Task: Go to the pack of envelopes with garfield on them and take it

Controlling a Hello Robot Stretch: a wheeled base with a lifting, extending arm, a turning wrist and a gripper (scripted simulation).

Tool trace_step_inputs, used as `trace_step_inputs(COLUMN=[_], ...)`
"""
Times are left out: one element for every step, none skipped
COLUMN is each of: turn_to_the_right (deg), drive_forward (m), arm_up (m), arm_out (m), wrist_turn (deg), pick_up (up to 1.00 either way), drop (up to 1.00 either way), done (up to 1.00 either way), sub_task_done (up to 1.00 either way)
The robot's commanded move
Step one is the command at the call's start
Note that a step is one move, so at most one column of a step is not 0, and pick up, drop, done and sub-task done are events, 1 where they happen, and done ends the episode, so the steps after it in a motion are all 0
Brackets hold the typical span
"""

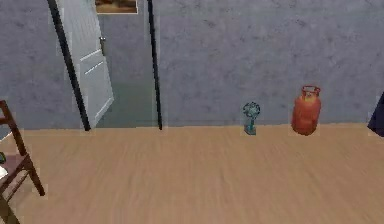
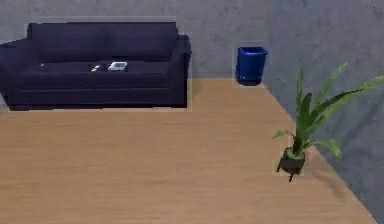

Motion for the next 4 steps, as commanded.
trace_step_inputs(turn_to_the_right=[0.0,-45.0,-9.0,0.0], drive_forward=[0.65,0.00,0.00,0.20], arm_up=[0.00,0.00,0.00,0.00], arm_out=[0.00,0.00,0.00,0.00], wrist_turn=[0.0,0.0,0.0,0.0], pick_up=[0.00,0.00,0.00,0.00], drop=[0.00,0.00,0.00,0.00], done=[0.00,0.00,0.00,0.00], sub_task_done=[0.00,0.00,0.00,0.00])
